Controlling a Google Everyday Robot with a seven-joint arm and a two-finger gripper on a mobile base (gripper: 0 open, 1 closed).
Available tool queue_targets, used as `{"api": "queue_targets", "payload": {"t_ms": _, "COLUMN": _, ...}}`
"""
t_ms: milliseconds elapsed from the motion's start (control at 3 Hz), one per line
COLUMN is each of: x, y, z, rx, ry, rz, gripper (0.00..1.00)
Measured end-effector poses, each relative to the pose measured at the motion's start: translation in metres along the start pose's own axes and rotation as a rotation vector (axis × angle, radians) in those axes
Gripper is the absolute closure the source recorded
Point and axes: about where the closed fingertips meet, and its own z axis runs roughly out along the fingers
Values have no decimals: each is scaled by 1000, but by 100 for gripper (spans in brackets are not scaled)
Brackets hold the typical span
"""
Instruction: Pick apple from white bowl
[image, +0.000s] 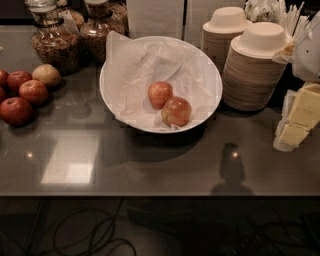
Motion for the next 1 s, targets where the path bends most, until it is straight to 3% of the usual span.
{"api": "queue_targets", "payload": {"t_ms": 333, "x": -4, "y": -2, "z": 3, "rx": 12, "ry": -9, "rz": 0, "gripper": 0}}
{"api": "queue_targets", "payload": {"t_ms": 667, "x": -19, "y": -9, "z": 26, "rx": 21, "ry": -87, "rz": 68, "gripper": 0}}
{"api": "queue_targets", "payload": {"t_ms": 1000, "x": -51, "y": -26, "z": 43, "rx": 60, "ry": -197, "rz": 87, "gripper": 0}}
